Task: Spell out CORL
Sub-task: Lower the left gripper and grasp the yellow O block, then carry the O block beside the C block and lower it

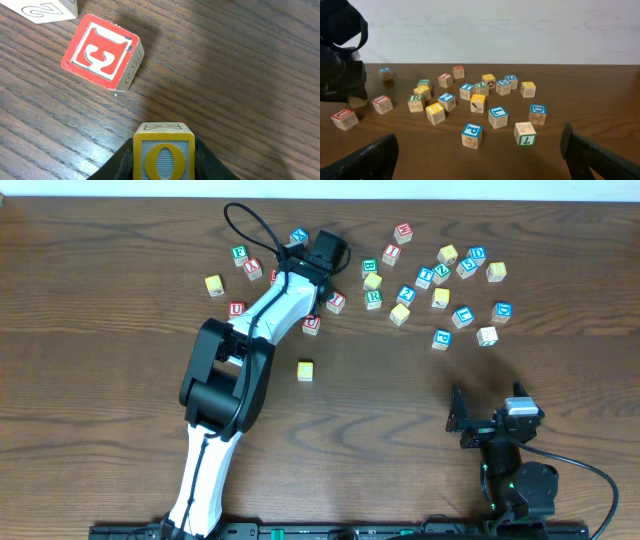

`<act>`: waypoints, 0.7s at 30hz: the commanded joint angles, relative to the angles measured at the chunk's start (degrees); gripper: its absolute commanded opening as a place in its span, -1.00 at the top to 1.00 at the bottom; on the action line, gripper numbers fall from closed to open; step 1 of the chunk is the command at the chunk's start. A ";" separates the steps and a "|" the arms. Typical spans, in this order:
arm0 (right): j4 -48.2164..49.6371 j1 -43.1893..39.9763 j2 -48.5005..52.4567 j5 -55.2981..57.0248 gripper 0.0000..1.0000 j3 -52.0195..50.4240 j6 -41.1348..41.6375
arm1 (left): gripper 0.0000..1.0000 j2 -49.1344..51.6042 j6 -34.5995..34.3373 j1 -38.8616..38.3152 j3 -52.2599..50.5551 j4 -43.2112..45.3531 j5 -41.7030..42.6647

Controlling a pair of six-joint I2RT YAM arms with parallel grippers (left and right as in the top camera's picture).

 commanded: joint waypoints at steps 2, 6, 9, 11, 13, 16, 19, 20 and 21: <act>-0.24 -0.42 -0.24 0.44 -0.99 -0.07 0.37 | 0.39 0.11 0.57 0.39 1.25 -0.42 -1.22; -0.24 -0.42 -0.24 0.44 -0.99 -0.07 0.37 | 0.39 0.07 1.46 0.39 1.27 -0.61 -1.20; -0.24 -0.42 -0.24 0.44 -0.99 -0.07 0.37 | 0.41 -1.53 5.60 0.37 1.27 -1.25 -1.20; -0.24 -0.42 -0.24 0.44 -0.99 -0.04 0.37 | 0.45 -3.43 9.40 0.37 1.27 -1.25 -1.20; -0.24 -0.42 -0.24 0.44 -0.98 -0.07 0.37 | 0.46 -5.62 12.63 0.37 1.27 -1.25 -1.18; -0.24 -0.42 -0.24 0.44 -0.99 -0.07 0.37 | 0.46 -10.58 20.20 0.33 1.27 -1.27 2.82; -0.24 -0.42 -0.24 0.44 -0.99 -0.07 0.37 | 0.47 -15.10 24.85 0.33 1.27 -2.56 8.26; -0.24 -0.42 -0.24 0.44 -0.98 -0.07 0.37 | 0.46 -16.92 25.20 0.33 1.27 -3.76 9.79; -0.24 -0.42 -0.24 0.44 -0.99 -0.07 0.37 | 0.47 -18.69 25.20 0.33 1.27 -5.20 11.08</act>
